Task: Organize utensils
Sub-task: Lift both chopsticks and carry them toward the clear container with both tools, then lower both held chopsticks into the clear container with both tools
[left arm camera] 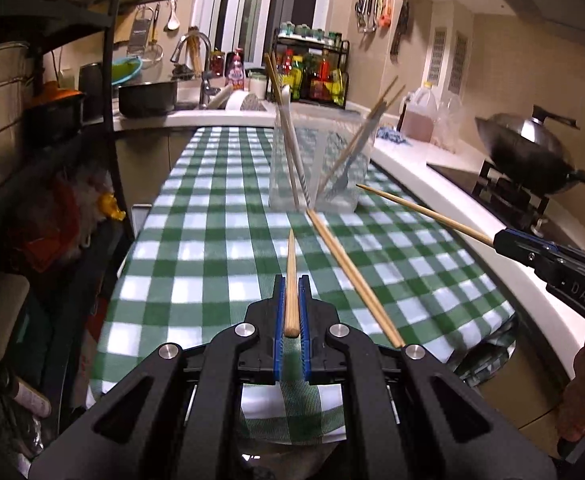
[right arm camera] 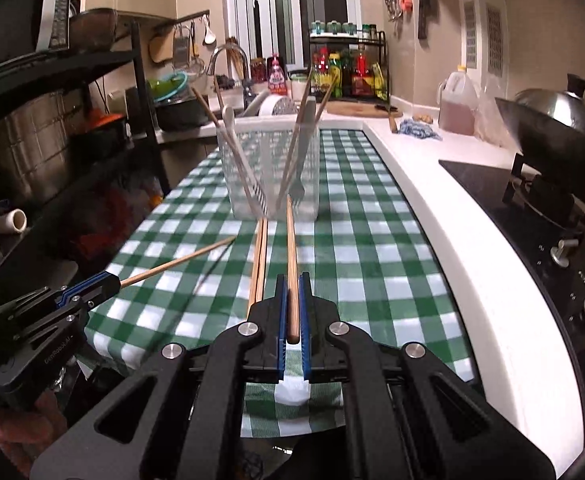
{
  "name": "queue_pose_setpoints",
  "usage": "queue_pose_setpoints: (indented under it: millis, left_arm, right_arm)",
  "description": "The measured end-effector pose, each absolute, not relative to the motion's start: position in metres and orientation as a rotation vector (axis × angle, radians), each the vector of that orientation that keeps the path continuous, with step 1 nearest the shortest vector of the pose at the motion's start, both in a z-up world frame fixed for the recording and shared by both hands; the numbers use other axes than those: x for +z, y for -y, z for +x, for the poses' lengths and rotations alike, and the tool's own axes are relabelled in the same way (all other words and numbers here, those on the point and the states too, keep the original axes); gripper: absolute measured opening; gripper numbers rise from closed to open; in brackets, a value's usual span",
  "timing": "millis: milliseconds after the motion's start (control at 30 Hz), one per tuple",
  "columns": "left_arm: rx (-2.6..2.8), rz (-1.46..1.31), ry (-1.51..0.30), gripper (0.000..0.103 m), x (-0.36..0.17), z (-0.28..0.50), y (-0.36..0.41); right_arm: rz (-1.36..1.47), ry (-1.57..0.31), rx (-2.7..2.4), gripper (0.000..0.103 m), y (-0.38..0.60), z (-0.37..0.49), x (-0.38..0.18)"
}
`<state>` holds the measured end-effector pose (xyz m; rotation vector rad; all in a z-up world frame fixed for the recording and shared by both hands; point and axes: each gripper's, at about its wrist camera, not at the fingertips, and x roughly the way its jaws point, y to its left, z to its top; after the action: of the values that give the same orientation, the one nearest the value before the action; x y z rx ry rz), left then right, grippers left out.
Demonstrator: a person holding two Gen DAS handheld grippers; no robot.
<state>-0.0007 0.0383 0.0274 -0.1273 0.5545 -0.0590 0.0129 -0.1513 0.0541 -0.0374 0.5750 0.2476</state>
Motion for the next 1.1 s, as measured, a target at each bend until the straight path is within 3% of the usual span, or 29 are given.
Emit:
queue_pose_setpoints:
  millis: [533,1100]
  left_arm:
    - [-0.064,-0.123,-0.456,0.007,0.078,0.009,-0.047]
    - [-0.069,-0.123,-0.438,0.007,0.095,0.027,-0.052]
  right_arm:
    - [-0.010,-0.535,0.279,0.006,0.155,0.015,0.087]
    - [-0.003,-0.482,0.293,0.006,0.153,0.030,0.116]
